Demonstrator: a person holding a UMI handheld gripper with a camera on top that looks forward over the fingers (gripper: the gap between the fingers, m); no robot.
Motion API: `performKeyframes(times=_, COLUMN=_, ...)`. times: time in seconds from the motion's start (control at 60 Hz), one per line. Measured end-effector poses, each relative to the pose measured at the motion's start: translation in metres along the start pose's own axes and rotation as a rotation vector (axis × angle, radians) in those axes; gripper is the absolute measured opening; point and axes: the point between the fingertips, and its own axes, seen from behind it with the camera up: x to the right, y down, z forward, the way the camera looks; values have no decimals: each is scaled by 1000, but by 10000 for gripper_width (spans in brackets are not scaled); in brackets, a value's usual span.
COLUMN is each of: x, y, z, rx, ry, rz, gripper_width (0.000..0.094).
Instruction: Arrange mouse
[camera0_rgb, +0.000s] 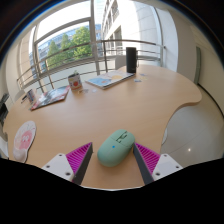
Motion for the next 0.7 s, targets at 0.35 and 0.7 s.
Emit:
performKeyframes(times=0.35, x=-18, y=-12, z=25, rx=-6, ry=53, rz=-89, gripper_width=505)
performKeyframes(times=0.7, x=-25, y=-48, z=-1, rx=84, ry=118, rz=-55, gripper_width=399)
